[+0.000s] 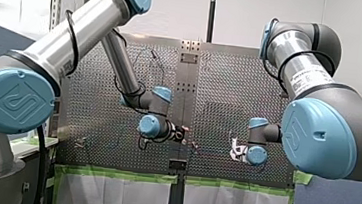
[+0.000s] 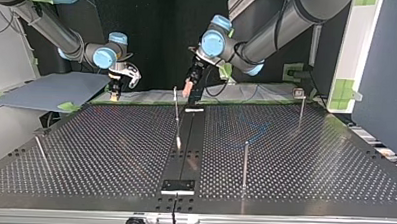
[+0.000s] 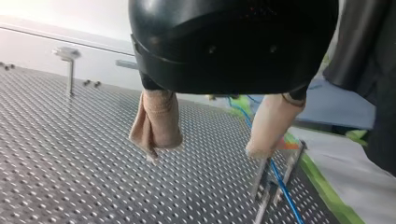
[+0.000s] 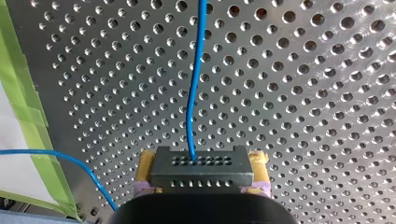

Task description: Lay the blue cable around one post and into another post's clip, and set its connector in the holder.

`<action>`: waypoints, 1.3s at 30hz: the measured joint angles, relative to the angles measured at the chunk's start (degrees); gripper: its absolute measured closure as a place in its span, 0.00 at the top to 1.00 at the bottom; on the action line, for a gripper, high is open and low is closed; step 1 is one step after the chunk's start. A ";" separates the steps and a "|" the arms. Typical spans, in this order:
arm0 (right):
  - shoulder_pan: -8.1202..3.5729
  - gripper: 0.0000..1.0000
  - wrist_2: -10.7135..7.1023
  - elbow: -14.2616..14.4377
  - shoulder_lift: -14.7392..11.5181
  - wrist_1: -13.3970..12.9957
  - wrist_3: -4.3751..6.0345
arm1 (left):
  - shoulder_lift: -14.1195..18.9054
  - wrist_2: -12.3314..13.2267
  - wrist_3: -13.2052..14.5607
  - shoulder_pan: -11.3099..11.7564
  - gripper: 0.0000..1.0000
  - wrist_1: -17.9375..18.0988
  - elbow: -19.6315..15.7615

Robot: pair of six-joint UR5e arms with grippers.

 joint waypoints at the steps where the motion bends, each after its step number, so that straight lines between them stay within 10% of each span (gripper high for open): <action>1: 0.00 0.00 -0.01 0.00 0.00 -0.03 0.01 | 0.50 -0.15 -0.50 -0.22 1.00 0.07 -0.49; 39: -0.09 0.00 -0.60 0.02 0.08 -0.13 0.77 | 21.81 -15.72 -19.43 1.14 1.00 -8.21 -18.33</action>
